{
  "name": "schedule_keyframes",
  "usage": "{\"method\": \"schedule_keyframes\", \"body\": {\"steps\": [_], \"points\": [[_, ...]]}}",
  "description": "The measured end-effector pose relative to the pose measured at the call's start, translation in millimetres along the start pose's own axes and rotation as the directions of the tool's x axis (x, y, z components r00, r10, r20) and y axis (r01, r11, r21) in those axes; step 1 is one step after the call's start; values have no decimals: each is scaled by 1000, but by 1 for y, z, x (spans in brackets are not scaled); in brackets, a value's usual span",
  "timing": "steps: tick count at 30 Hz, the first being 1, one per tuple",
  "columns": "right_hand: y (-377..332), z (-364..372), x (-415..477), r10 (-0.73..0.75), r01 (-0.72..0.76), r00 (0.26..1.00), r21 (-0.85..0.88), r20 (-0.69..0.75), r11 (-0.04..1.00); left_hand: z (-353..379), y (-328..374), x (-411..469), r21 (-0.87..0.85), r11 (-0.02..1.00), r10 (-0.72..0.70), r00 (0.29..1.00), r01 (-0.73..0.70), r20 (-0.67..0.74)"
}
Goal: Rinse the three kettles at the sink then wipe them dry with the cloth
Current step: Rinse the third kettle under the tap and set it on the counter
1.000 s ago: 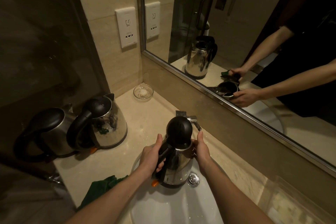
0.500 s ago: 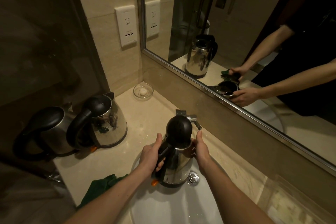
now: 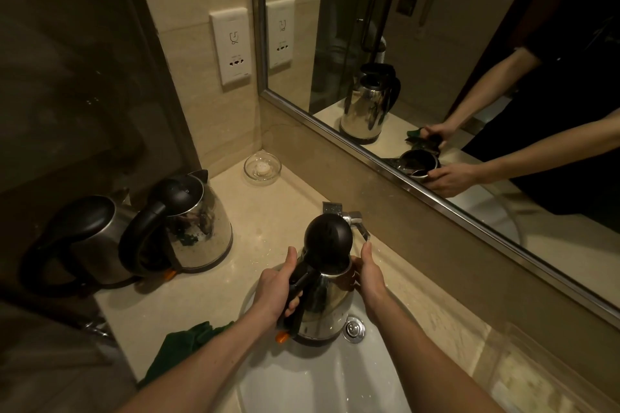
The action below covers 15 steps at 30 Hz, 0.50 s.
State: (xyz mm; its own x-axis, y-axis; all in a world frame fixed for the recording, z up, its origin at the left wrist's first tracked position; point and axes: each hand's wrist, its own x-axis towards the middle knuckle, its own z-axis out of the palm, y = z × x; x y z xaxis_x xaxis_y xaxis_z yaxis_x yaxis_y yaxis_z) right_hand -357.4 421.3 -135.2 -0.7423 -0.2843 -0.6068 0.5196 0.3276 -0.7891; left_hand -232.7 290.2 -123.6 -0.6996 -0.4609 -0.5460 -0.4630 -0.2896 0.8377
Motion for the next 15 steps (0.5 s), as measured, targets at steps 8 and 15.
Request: {"method": "schedule_keyframes", "body": {"steps": [8,15], "points": [[1,-1,4,-21,19,998,-46,-51,999,-1,0,1,-8,1000,-4,1000,4,1],[-8,-10,8,-129,125,977,-38,-169,991,-1,1,0,-11,1000,-7,1000,7,-10]]}}
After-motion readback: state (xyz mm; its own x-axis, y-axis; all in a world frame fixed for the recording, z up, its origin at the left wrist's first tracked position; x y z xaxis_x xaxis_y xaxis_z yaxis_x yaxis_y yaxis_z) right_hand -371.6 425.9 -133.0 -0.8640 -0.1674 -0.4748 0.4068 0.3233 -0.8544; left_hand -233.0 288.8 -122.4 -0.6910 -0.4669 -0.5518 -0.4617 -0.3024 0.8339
